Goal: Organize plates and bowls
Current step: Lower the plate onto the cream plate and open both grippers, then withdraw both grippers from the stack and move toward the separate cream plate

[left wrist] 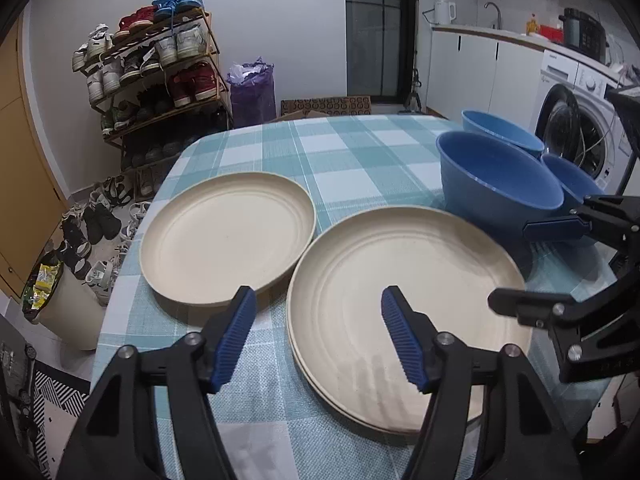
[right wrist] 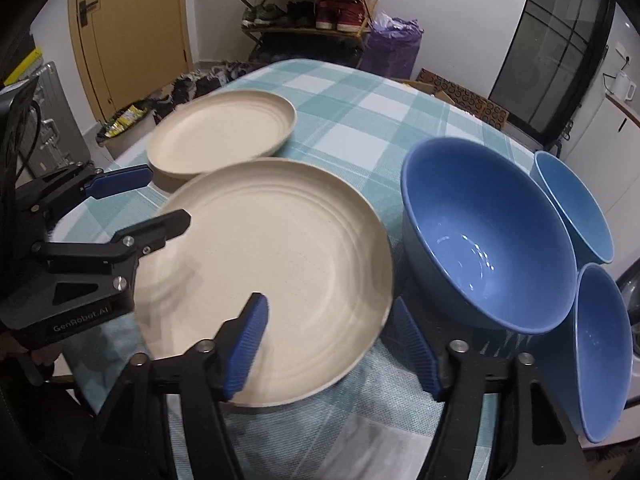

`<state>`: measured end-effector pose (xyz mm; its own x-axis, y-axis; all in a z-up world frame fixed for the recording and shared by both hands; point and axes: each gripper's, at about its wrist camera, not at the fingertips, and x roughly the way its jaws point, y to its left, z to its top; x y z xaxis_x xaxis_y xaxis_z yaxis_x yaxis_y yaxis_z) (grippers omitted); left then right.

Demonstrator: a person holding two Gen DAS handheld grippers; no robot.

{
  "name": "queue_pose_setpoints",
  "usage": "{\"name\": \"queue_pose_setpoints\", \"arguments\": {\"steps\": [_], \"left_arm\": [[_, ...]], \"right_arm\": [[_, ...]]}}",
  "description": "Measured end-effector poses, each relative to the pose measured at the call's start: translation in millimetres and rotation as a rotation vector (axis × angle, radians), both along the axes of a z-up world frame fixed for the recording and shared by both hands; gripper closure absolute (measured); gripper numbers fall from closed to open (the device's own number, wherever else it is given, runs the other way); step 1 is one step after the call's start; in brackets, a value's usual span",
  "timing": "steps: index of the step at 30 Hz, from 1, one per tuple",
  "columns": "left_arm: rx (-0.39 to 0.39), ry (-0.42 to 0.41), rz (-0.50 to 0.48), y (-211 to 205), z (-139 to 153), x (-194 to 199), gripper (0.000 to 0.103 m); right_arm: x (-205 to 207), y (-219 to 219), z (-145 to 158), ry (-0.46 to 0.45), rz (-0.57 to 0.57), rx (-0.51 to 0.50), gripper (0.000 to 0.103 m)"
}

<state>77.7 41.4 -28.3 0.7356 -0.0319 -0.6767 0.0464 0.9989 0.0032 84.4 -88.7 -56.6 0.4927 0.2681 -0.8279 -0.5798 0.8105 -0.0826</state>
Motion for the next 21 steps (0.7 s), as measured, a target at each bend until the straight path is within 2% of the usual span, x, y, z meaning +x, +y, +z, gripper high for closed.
{"name": "queue_pose_setpoints", "arguments": {"steps": [1,2,4,5,6,7,10,21], "left_arm": [[-0.010,-0.008,0.004,2,4,-2,0.023],[-0.019,-0.018,0.006,4,7,-5,0.019],[-0.036,-0.038,0.004,7,15,-9,0.018],[-0.042,-0.043,0.003,8,18,-11,0.014],[-0.047,-0.050,0.005,9,21,-12,0.010],[-0.051,-0.058,0.010,11,23,-14,0.001],[-0.073,-0.088,0.019,15,30,-19,0.000],[-0.144,-0.095,0.116,43,37,-19,0.000]], "right_arm": [[-1,1,3,0.001,0.007,0.016,0.024],[-3,1,8,-0.005,0.013,0.036,0.022],[-6,1,18,-0.018,0.020,0.074,0.019],[-7,1,22,-0.021,0.022,0.088,0.017],[-7,1,26,-0.025,0.021,0.102,0.014],[-7,1,31,-0.033,0.018,0.119,0.010],[-7,0,42,-0.056,0.015,0.145,0.001],[1,-8,82,-0.122,-0.013,0.215,0.001]]}}
